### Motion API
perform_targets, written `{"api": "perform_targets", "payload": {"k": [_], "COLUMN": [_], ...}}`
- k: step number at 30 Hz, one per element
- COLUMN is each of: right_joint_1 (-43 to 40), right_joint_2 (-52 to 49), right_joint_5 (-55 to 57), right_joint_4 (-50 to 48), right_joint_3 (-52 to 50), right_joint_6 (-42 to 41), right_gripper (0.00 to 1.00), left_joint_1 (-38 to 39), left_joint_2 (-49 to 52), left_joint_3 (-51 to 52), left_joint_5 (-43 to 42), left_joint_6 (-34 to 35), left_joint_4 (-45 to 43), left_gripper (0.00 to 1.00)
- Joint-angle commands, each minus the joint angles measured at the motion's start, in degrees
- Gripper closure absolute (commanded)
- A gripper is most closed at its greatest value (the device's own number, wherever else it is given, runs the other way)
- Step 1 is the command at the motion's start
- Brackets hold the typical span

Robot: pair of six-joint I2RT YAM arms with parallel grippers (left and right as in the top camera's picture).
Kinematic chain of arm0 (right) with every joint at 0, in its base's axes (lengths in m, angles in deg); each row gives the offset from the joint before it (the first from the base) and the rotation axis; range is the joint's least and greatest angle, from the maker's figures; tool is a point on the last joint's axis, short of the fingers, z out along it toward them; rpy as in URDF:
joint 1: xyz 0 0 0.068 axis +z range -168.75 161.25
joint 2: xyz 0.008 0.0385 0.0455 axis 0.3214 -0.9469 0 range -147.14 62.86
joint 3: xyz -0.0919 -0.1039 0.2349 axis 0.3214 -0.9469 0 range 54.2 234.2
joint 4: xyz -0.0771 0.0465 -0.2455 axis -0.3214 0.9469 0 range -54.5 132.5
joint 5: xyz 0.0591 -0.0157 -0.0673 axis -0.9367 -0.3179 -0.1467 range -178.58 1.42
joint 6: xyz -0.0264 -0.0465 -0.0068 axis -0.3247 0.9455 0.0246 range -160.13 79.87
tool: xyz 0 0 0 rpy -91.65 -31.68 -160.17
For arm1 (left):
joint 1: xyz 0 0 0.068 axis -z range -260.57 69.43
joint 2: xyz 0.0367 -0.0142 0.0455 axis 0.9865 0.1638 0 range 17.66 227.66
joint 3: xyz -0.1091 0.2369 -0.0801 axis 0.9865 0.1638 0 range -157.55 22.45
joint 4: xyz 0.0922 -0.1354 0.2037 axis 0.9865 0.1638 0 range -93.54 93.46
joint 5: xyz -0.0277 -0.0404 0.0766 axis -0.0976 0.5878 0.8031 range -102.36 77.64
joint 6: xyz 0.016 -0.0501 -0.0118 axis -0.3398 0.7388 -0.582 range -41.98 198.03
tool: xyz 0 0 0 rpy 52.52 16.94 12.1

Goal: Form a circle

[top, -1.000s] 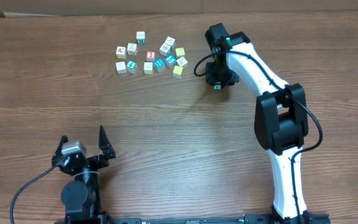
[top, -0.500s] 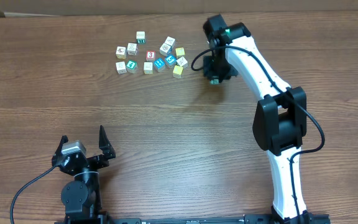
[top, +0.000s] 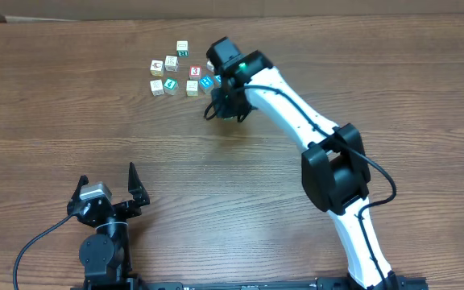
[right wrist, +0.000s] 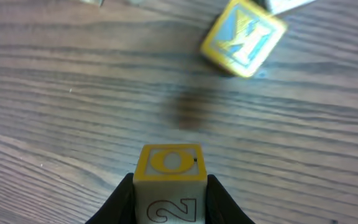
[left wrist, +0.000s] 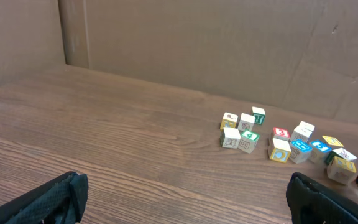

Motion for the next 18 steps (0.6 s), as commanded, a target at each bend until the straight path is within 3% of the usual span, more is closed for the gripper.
{"api": "perform_targets", "payload": {"k": [1, 11, 18], "right_joint_1": [-0.7, -0.9, -1.2], "right_joint_2": [0.3, 0.0, 0.0], "right_joint_5": [1.0, 1.2, 15.8], "right_joint_4": [-1.4, -9.7, -16.8], "right_joint_3": [-2.1, -7.7, -8.1], "right_joint_6": [0.0, 0.1, 0.3], "right_gripper": [0.82, 0.82, 0.83], "left_joint_1": [0.7, 0.7, 0.7], "left_joint_2": [-0.6, -0.6, -0.6], "left_joint_3": [0.2, 0.2, 0.2], "left_joint_5": [-0.5, -0.5, -0.5], "left_joint_6": [-1.1, -1.1, -1.1], "left_joint_4": [0.0, 0.0, 0.0], "left_gripper": [0.00, 0.00, 0.01]}}
